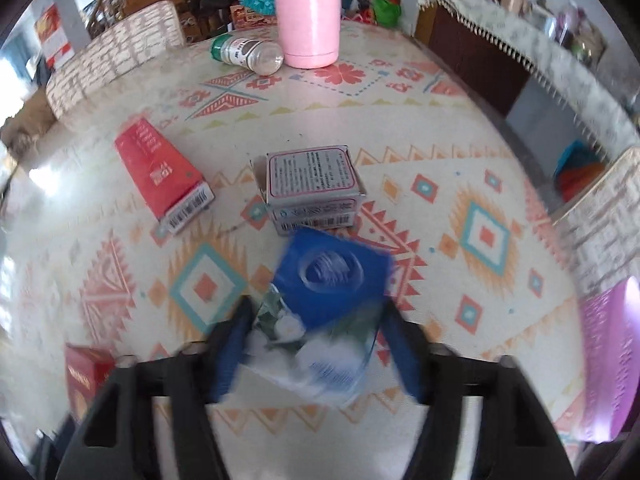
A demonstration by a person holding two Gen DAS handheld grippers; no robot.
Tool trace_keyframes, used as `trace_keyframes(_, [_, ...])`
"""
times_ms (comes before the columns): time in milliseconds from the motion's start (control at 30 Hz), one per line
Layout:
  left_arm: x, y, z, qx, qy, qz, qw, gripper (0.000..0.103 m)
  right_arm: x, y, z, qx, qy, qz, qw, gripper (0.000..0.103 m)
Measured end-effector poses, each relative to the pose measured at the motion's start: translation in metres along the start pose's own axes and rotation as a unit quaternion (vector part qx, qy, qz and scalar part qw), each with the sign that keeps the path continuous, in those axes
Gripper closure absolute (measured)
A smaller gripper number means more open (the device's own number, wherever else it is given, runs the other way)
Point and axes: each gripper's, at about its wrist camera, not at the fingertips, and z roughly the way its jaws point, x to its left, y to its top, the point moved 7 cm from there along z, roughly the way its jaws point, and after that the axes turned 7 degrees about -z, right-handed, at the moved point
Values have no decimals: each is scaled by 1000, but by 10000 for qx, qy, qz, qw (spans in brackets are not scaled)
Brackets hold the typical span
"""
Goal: Collect trash
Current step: 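Grasp the red SHUANGXI cigarette pack with the left tool while the right grasps the blue Vinda tissue pack, then carry the cigarette pack and tissue pack over the pink wastebasket and open both tools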
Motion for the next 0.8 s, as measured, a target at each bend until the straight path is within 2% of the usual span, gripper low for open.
trace_keyframes(67, [-1, 0, 0, -29, 20, 39, 10000, 48, -6, -6, -6, -54, 111, 24, 9999, 48])
trace_keyframes(200, [-4, 4, -10, -242, -208, 49, 9995, 48, -20, -22, -33, -408, 18, -151, 9991, 49])
trace_keyframes(400, [-7, 6, -15, -417, -288, 78, 9987, 48, -44, -71, -83, -905, 190, -292, 9953, 49])
trace_keyframes(567, [-3, 6, -10, -382, -184, 26, 9991, 48, -83, -121, -113, -1110, 508, 102, 9925, 49])
trace_keyframes(800, [-3, 5, -11, -453, -94, 15, 9989, 48, -142, -177, -137, -1377, 414, 641, 9875, 49])
